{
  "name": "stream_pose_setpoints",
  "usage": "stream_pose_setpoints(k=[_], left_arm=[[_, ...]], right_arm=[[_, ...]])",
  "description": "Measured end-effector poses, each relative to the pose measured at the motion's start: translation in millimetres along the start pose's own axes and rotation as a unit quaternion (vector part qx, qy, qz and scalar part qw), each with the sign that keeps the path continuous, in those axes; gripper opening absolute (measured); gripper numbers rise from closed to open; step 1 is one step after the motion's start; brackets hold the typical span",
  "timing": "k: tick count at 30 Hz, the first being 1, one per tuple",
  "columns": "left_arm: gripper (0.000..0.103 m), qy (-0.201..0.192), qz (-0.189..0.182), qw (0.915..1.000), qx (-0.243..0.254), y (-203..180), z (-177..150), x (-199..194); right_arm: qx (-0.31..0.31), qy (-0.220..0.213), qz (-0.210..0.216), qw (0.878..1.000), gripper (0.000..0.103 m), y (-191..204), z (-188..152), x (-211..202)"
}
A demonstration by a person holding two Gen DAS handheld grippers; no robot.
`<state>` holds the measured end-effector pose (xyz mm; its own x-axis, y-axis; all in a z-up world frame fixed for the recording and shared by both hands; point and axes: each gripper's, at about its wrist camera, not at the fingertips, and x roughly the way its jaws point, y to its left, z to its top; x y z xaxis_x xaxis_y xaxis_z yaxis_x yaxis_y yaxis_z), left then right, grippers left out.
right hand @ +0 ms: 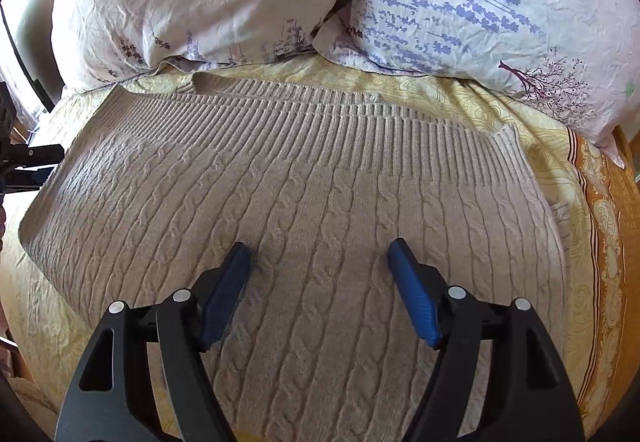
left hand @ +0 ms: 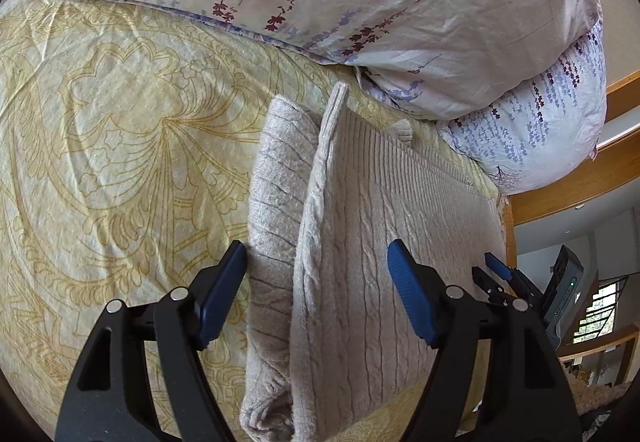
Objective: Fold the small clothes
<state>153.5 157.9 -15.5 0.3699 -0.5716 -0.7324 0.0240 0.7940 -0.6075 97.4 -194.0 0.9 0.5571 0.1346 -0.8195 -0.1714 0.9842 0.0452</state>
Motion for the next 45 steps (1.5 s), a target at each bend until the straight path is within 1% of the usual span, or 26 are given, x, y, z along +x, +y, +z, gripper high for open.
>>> stream_pose_setpoints(k=[1,3,5,9,11,14,16,19,20,21,22,25,27,30,32,37,41,43,44,45], left_arm=[[0.071,0.001,-0.010,0.9999,-0.004,2,3,1],[0.065,0.001,-0.018,0.9998,-0.011,7,6,1],[0.063,0.005,-0.026,0.9996,-0.009,11,9,0],[0.063,0.026,-0.041,0.9987,0.012,10,15,4],[0.063,0.033,-0.060,0.9976,0.008,11,16,7],[0.062,0.028,-0.075,0.9968,-0.008,13,15,9],[0.060,0.023,-0.083,0.9962,-0.014,10,12,11],[0.047,0.019,-0.076,0.9969,-0.011,2,8,15],[0.038,0.020,-0.073,0.9971,-0.013,1,7,17],[0.026,0.023,-0.070,0.9971,-0.017,0,7,19],[0.023,0.026,-0.067,0.9972,-0.020,-2,6,21],[0.021,0.014,-0.072,0.9971,-0.022,-10,7,19],[0.019,0.005,-0.096,0.9950,-0.027,-18,9,14],[0.019,-0.006,-0.129,0.9913,-0.021,-37,13,9],[0.019,-0.009,-0.159,0.9870,-0.021,-52,15,5],[0.017,-0.013,-0.212,0.9769,-0.017,-96,19,3],[0.016,-0.003,-0.235,0.9715,-0.031,-125,17,16],[0.016,0.006,-0.244,0.9689,-0.044,-134,16,27],[0.016,0.010,-0.247,0.9677,-0.049,-139,15,32],[0.016,0.013,-0.250,0.9667,-0.053,-143,14,37]], right_arm=[[0.000,0.000,0.001,1.000,0.075,-1,0,-1],[0.001,0.001,0.004,1.000,0.076,-1,2,-1],[0.000,0.001,0.006,1.000,0.078,-1,2,0],[-0.006,0.000,0.006,1.000,0.083,3,3,1],[-0.010,-0.002,0.004,1.000,0.084,4,3,1],[-0.010,-0.003,0.008,1.000,0.084,3,3,0],[-0.013,-0.005,0.007,1.000,0.084,3,3,1],[-0.021,-0.010,-0.002,1.000,0.085,6,1,0],[-0.023,-0.011,-0.003,1.000,0.085,6,1,0],[-0.023,-0.012,-0.004,1.000,0.085,6,1,0],[-0.023,-0.013,-0.003,1.000,0.085,6,1,0],[-0.022,-0.014,-0.003,1.000,0.085,6,0,0],[-0.021,-0.016,-0.003,1.000,0.085,6,-1,0],[-0.021,-0.018,-0.002,1.000,0.085,5,-1,0],[-0.020,-0.019,-0.002,1.000,0.086,6,-3,0],[-0.022,-0.020,-0.002,1.000,0.086,5,-4,-1],[-0.022,-0.022,-0.001,0.999,0.086,2,-4,-4],[-0.019,-0.018,0.012,1.000,0.086,-4,-2,-8],[-0.009,-0.018,0.030,0.999,0.087,-9,-1,-12],[0.007,-0.022,0.057,0.998,0.087,-18,0,-18]])
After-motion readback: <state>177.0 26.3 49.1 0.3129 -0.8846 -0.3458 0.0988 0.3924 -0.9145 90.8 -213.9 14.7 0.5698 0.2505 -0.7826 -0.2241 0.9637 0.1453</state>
